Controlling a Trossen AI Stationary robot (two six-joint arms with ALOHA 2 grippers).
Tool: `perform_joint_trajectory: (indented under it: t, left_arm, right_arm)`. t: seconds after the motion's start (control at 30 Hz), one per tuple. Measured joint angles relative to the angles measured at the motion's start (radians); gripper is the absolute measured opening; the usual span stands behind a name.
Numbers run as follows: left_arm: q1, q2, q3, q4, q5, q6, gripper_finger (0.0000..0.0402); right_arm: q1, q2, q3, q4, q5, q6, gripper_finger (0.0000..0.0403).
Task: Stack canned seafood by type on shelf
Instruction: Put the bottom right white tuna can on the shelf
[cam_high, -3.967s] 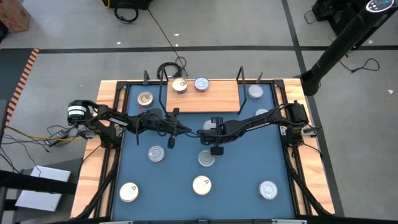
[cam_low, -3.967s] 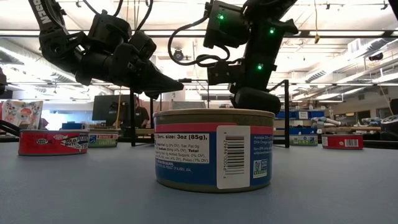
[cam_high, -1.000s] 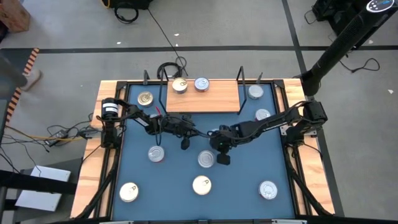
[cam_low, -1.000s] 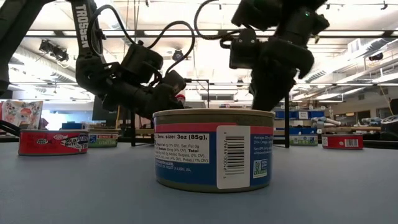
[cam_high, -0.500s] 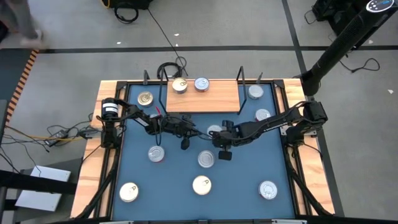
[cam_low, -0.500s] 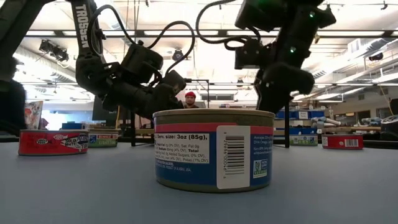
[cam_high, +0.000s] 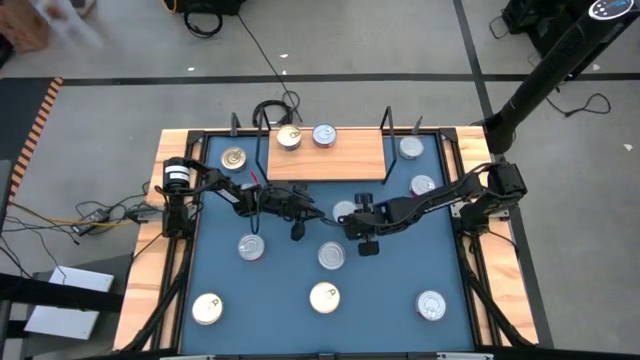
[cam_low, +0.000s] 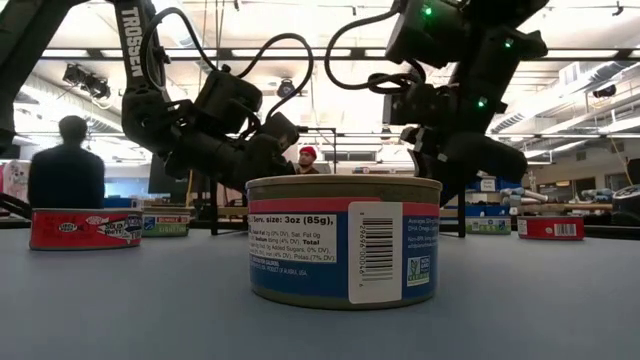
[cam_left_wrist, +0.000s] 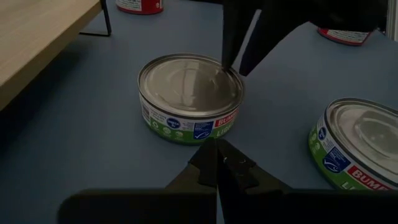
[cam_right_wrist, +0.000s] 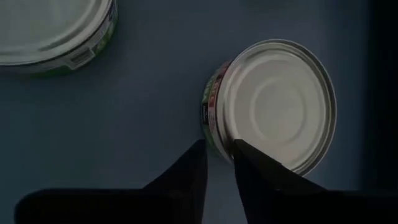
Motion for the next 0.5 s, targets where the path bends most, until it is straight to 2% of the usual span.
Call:
perform_joint_trajectory:
  t: [0.5]
  left_arm:
    - [0.0,0.0,0.0,0.0,0.002,0.0,0.0001]
  right_arm:
    - [-0.034,0.036,0.004,0.038,-0.027,-0.164,0.0082]
